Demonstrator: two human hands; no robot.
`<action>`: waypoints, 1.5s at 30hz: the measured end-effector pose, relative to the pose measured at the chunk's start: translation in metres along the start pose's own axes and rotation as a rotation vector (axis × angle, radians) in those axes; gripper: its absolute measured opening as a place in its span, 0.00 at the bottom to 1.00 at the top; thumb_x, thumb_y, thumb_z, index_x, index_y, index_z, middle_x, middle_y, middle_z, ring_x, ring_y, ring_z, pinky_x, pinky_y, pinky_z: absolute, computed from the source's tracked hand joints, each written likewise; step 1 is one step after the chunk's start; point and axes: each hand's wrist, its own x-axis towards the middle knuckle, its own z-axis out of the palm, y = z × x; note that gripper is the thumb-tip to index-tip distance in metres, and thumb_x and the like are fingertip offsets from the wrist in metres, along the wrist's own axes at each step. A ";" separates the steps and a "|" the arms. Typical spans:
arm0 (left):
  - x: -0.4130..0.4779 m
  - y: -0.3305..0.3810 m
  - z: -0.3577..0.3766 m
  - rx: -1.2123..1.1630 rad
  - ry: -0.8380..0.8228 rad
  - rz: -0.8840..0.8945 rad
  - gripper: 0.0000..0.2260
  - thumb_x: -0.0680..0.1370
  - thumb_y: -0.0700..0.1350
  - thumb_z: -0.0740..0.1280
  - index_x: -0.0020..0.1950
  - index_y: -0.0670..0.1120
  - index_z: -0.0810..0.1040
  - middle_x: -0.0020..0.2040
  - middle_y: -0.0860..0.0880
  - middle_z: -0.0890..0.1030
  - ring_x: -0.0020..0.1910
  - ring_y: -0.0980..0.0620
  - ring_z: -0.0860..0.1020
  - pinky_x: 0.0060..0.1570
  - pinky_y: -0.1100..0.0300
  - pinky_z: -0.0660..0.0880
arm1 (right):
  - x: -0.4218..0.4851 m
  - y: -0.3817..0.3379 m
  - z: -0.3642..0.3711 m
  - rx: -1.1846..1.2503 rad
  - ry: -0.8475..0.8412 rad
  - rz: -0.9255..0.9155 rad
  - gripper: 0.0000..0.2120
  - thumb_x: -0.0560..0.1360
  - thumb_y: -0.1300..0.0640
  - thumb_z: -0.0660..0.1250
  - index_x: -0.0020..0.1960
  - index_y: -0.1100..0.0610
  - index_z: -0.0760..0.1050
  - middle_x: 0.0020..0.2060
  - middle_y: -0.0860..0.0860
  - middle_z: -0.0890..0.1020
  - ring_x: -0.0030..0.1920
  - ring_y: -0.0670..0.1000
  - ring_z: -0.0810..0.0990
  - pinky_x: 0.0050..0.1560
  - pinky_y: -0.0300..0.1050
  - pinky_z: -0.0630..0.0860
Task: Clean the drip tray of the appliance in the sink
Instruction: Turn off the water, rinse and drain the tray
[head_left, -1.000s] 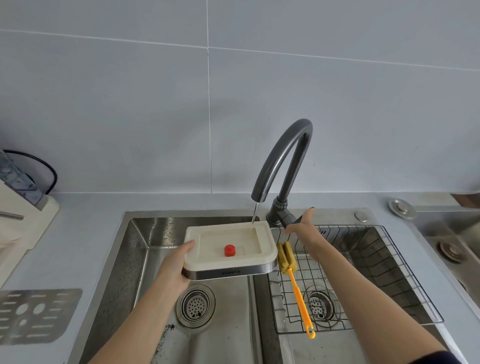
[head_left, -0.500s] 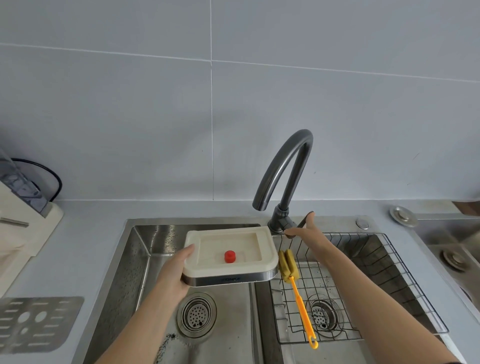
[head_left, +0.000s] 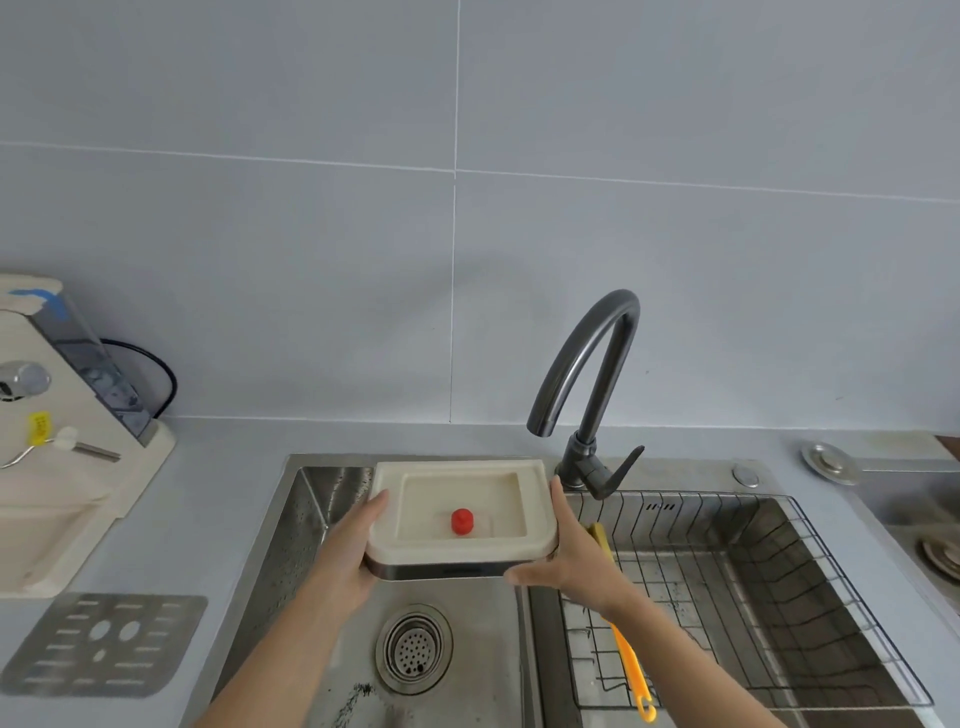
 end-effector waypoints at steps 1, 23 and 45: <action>-0.001 0.001 -0.001 0.006 -0.022 0.008 0.13 0.78 0.44 0.61 0.62 0.45 0.73 0.56 0.42 0.79 0.53 0.45 0.77 0.50 0.51 0.75 | 0.000 -0.001 0.001 -0.013 0.015 -0.011 0.46 0.58 0.55 0.79 0.69 0.47 0.57 0.60 0.49 0.72 0.63 0.50 0.73 0.61 0.54 0.76; -0.038 0.006 -0.020 0.627 -0.286 0.267 0.26 0.60 0.47 0.76 0.52 0.61 0.69 0.52 0.54 0.77 0.53 0.57 0.74 0.45 0.68 0.71 | -0.017 -0.006 0.009 0.053 0.039 0.189 0.33 0.55 0.42 0.73 0.58 0.49 0.71 0.50 0.45 0.79 0.51 0.42 0.76 0.43 0.32 0.73; -0.022 0.018 -0.021 0.991 -0.021 -0.112 0.40 0.61 0.72 0.66 0.62 0.45 0.74 0.60 0.46 0.78 0.58 0.48 0.76 0.59 0.56 0.72 | 0.003 0.006 0.029 -0.021 0.156 0.580 0.32 0.68 0.32 0.62 0.54 0.61 0.73 0.49 0.56 0.79 0.51 0.54 0.78 0.57 0.47 0.75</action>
